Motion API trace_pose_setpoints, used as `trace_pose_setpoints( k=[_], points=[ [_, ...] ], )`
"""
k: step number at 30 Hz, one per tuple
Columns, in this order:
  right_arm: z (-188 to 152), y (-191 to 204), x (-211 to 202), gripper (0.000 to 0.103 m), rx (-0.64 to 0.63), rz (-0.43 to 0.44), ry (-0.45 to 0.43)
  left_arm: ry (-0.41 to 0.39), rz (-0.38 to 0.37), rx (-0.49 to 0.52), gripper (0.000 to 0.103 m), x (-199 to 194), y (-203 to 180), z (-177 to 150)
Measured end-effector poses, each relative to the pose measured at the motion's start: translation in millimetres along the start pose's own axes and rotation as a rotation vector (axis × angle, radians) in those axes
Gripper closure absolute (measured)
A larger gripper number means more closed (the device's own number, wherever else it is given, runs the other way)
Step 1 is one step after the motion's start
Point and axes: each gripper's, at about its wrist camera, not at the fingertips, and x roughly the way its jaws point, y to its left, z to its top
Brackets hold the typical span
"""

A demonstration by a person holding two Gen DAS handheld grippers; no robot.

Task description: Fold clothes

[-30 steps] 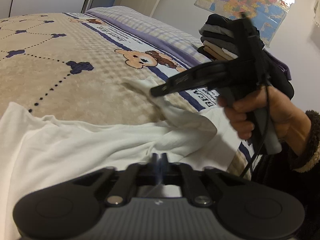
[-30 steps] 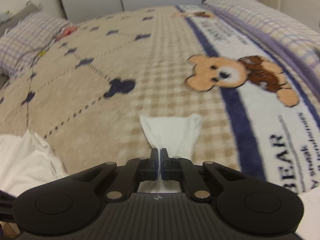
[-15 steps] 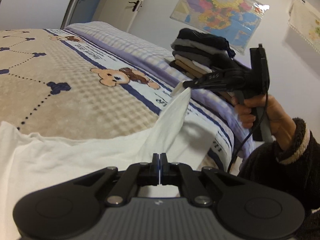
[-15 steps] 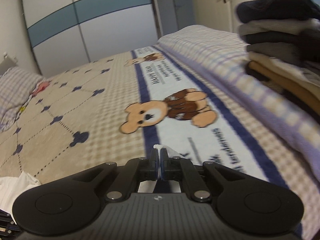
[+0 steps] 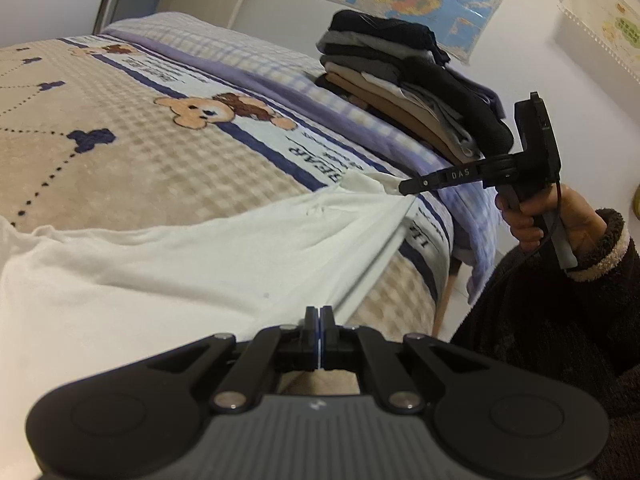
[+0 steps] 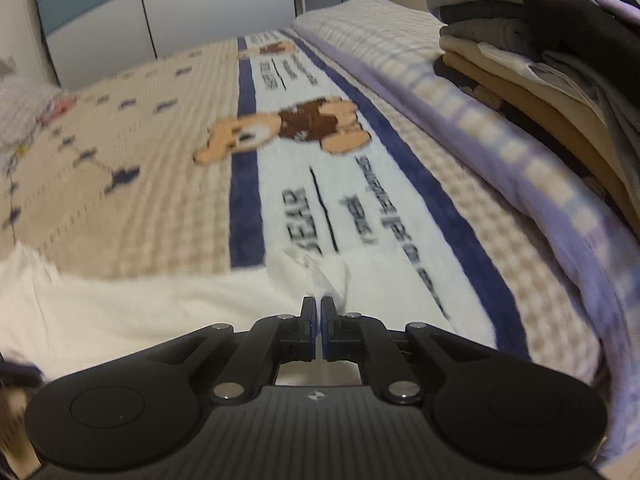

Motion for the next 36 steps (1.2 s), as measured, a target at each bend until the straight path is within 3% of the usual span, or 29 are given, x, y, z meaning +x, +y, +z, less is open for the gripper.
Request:
trace_pose_setpoints(
  k=[7,8,10,12,20,24,27,31,34,36],
  points=[
    [-12,-4,6,0.097,-0.023,-0.012,0.096,0.078,0.004,0.012,0.102,9,1,-4],
    [-10,-5,4,0.093,-0.023,-0.008,0.085,0.080,0.000,0.010,0.102,9,1,-4],
    [-7,-6,1,0.074,-0.021,-0.004,0.064,0.081,-0.009,0.006,0.102,8,1,-3],
    [-2,-8,-1,0.070,-0.013,-0.006,0.043,0.068,-0.022,0.007,0.101,6,0,-1],
    [11,-18,16,0.069,0.067,0.089,0.033,0.059,-0.050,0.004,0.095,10,-3,7],
    [8,-12,24,0.069,0.015,0.041,0.054,0.058,-0.054,0.009,0.094,15,-6,13],
    [3,-22,21,0.085,0.033,0.017,0.044,0.047,-0.044,0.010,0.093,17,-7,17],
    [-7,-45,16,0.088,0.120,0.011,0.033,-0.003,-0.056,-0.027,0.091,21,-6,29],
    [-12,-59,11,0.088,0.194,0.045,0.021,-0.057,-0.055,-0.055,0.080,34,-10,47],
    [-15,-69,7,0.088,0.251,0.083,0.010,-0.080,-0.065,-0.049,0.062,50,-19,62]
  ],
)
